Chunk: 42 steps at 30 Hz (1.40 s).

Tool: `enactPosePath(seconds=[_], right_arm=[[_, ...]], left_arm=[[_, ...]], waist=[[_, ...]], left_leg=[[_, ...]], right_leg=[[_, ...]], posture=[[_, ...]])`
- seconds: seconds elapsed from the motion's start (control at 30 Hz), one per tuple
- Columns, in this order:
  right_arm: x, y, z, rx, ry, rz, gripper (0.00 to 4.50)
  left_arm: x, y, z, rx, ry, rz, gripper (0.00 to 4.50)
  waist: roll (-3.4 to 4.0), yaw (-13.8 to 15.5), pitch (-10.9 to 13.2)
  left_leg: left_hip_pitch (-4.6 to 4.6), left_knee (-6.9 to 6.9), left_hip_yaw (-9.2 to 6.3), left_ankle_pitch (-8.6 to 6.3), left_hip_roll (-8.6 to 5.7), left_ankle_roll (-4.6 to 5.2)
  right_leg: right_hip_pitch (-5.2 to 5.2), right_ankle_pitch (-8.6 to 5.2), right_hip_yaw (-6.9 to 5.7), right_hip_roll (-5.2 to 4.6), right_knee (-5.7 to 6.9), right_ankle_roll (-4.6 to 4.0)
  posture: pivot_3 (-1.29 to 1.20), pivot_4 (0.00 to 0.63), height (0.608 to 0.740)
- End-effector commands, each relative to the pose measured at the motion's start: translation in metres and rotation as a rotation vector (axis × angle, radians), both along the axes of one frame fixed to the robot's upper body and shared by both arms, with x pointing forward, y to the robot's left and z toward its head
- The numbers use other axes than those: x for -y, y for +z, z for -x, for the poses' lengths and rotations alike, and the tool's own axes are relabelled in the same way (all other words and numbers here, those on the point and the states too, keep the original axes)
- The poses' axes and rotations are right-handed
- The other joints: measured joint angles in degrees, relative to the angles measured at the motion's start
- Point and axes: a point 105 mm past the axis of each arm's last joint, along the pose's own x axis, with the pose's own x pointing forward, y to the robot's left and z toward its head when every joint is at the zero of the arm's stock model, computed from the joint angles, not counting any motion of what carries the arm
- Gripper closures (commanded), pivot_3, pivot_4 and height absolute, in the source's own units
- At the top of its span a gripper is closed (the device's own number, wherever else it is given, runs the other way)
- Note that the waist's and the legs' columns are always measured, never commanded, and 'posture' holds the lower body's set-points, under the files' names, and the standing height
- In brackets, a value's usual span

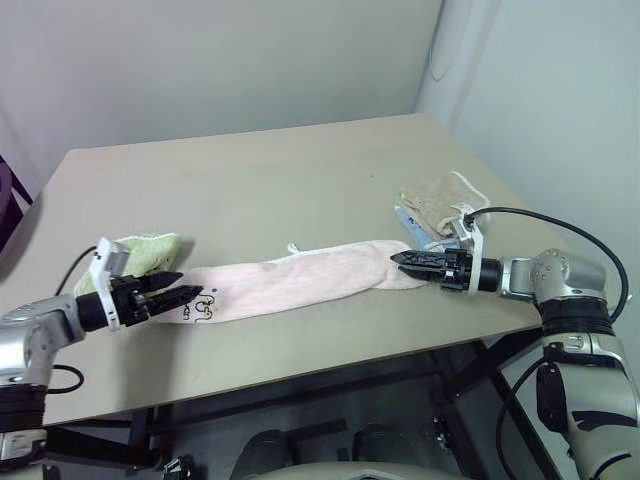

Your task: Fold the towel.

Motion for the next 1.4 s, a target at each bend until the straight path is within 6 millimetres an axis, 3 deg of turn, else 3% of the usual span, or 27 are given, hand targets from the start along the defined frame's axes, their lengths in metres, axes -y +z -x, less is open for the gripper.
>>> enactPosePath(seconds=[0.03, 0.27, 0.43, 0.67, 0.87, 0.97, 1.33, 1.4], right_arm=[[-0.001, 0.005, 0.004, -0.046, -0.015, -0.053, 0.04], [0.009, -0.024, 0.01, -0.163, -0.107, 0.011, 0.04], [0.029, -0.047, -0.008, -0.167, -0.278, 0.118, 0.04], [0.042, -0.046, -0.032, -0.132, -0.407, 0.171, 0.04], [0.039, -0.044, -0.035, -0.114, -0.374, 0.216, 0.04], [0.037, -0.041, -0.038, -0.096, -0.381, 0.202, 0.63], [0.045, -0.033, -0.049, -0.114, -0.463, 0.119, 4.48], [0.044, -0.031, -0.049, -0.105, -0.447, 0.113, 4.48]], left_arm=[[0.004, -0.009, -0.005, 0.003, -0.025, -0.075, 0.0], [0.002, -0.028, 0.002, -0.064, -0.022, -0.131, 0.0], [0.003, -0.025, 0.009, -0.062, -0.015, -0.117, 0.0], [-0.002, -0.026, 0.022, -0.096, 0.015, -0.098, 0.0], [-0.004, -0.024, 0.02, -0.088, 0.033, -0.086, 0.0], [-0.005, -0.023, 0.02, -0.084, 0.028, -0.08, 0.0], [-0.016, -0.029, 0.037, -0.132, 0.049, -0.101, 0.0], [-0.018, -0.03, 0.037, -0.132, 0.05, -0.109, 0.0]], waist=[[0.0, -0.07, 0.0], [-0.01, -0.15, -0.01], [-0.21, -0.34, -0.15], [-0.18, -0.16, -0.14], [-0.04, -0.12, -0.16], [0.08, -0.02, -0.19], [0.57, -0.17, -0.41], [0.54, -0.15, -0.42]], left_leg=[[-0.01, -0.01, 0.03, -0.01, 0.0, 0.02], [-0.16, 0.0, 0.04, -0.01, 0.0, 0.03], [0.07, -0.01, 0.07, -0.02, 0.01, 0.04], [0.15, -0.11, 0.21, -0.05, 0.07, 0.06], [-0.74, -0.11, 0.33, -0.08, 0.21, 0.11], [-0.95, -0.13, 0.81, -0.08, 0.73, 0.11], [-0.81, 0.13, 1.63, 0.18, 1.7, 0.26], [-0.82, 0.13, 1.7, 0.19, 1.69, 0.37]], right_leg=[[-0.02, 0.0, 0.01, 0.0, 0.0, 0.0], [-0.15, 0.0, 0.01, -0.01, -0.03, 0.01], [0.02, 0.01, 0.0, -0.01, -0.03, 0.01], [0.27, 1.05, -0.3, -0.11, -1.33, 0.1], [0.1, 2.35, -0.62, -0.08, -2.69, 0.39], [0.12, 2.89, -0.79, 0.13, -3.21, 0.48], [-0.18, 2.48, -1.42, 0.4, -2.7, 0.34], [-0.2, 2.44, -1.4, 0.36, -2.77, 0.35]], posture=[[0.0, 0.0, 0.74], [0.0, 0.0, 0.74], [0.0, 0.0, 0.74], [0.0, 0.0, 0.74], [0.0, 0.0, 0.74], [0.0, 0.0, 0.74], [0.0, 0.0, 0.74], [0.0, 0.0, 0.74]])
